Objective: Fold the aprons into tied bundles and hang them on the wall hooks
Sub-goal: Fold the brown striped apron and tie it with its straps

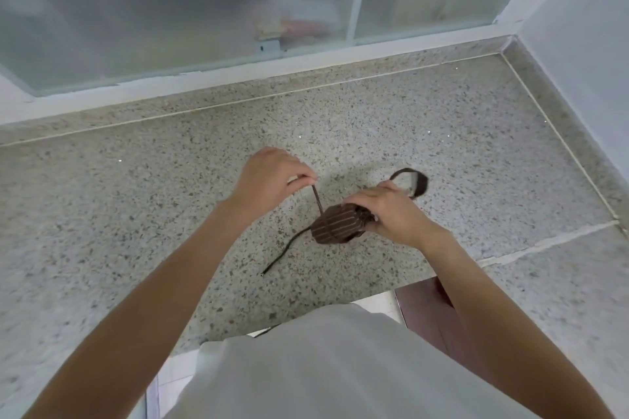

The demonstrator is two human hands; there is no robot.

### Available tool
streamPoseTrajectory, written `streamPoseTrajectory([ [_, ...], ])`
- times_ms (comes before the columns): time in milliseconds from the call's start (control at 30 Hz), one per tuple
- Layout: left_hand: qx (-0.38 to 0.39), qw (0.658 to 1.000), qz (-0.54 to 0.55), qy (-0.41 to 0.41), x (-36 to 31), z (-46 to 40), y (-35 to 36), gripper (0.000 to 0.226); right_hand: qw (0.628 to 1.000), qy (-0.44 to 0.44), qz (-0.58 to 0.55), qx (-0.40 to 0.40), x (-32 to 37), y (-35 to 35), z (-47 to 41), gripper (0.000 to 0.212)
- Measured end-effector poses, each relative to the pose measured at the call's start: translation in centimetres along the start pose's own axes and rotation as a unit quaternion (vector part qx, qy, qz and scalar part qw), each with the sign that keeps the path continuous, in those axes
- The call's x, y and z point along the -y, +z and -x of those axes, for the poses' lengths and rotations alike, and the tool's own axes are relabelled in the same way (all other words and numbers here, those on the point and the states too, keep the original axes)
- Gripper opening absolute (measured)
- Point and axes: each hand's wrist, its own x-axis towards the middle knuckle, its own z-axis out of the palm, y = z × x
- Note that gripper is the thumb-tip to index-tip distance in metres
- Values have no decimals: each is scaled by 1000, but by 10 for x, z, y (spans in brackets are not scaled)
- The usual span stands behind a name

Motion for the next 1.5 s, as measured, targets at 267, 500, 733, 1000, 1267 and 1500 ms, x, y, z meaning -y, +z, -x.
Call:
streamPoseTrajectory([
  [267, 22, 908, 336, -249, 0, 12, 37, 11, 825, 130, -538, -112, 42, -30, -3, 38],
  [500, 49, 868, 425, -251, -10, 21, 60, 13, 671, 173, -692, -203, 45, -14, -16, 70],
  [733, 76, 833, 491, -243, -26, 25, 43, 29, 648, 244, -668, -272, 40, -18, -23, 75],
  [1000, 173, 963, 145, -144, 3, 24, 41, 20, 876, 103, -462, 96, 27, -38, 2, 39],
  [1267, 14, 996, 12, -86, 1, -9, 13, 23, 934, 293, -201, -48, 16, -10, -24, 37],
  [1500, -131, 925, 198, -298, 5, 4, 29, 16, 704, 394, -568, -162, 37, 16, -80, 41],
])
